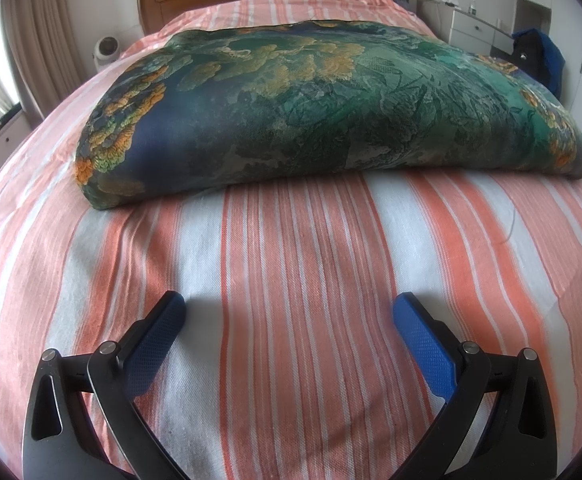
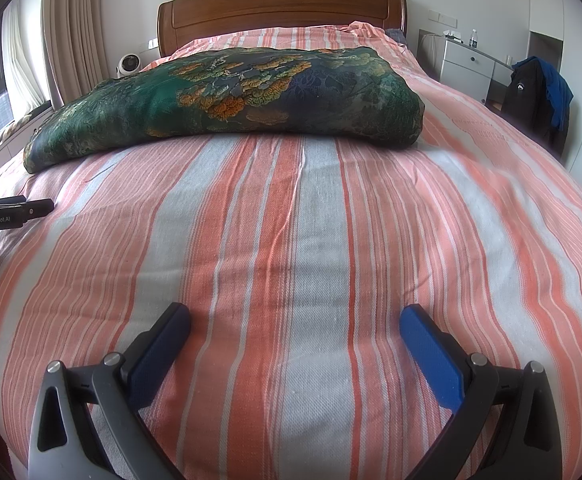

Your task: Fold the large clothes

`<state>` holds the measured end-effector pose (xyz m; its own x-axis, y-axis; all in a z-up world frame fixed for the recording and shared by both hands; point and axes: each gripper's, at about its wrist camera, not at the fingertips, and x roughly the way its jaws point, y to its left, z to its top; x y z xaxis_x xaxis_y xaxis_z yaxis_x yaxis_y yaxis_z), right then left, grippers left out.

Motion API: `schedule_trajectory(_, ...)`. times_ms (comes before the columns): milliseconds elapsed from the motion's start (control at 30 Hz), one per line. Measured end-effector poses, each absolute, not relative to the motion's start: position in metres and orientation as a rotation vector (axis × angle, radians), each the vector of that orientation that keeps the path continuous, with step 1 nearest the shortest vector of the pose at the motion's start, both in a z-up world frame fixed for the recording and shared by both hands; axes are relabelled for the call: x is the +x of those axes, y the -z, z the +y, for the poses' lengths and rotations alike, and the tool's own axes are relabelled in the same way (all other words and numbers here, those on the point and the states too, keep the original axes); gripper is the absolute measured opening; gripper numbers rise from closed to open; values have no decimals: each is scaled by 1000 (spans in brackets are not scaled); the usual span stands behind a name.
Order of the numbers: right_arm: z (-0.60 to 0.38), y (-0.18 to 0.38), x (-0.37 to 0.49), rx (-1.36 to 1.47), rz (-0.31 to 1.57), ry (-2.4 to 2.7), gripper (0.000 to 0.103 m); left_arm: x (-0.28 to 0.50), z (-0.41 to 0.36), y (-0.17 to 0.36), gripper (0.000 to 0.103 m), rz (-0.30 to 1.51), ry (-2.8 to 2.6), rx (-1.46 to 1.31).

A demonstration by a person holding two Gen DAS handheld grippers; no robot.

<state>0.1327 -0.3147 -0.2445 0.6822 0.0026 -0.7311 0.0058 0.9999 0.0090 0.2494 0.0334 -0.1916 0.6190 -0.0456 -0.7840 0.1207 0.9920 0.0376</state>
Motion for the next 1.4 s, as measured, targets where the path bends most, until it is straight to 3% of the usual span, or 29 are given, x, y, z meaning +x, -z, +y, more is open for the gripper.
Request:
schedule_trajectory(300,-315,244,132,14,821,0,103,253,42,179,103,985,135,73)
schedule_trajectory(500,-321,233,138,35,891,-35,103,241,108,137,103,873,183,-178)
schedule_trajectory(800,-424,181,178,579,787,-76,102,302,188,110,102,842,237,-532)
schedule_trajectory(1133,-462,189,278,772,798,-118,103,410,16,31,102,853,282,-66)
schedule_trajectory(1300,-458,206,302,813,817,-128,102,435,-71,77,102,920,216,306)
schedule_trajectory(1400,-463,216,306,846,822,-126,103,405,-87,113,100,948,259,475)
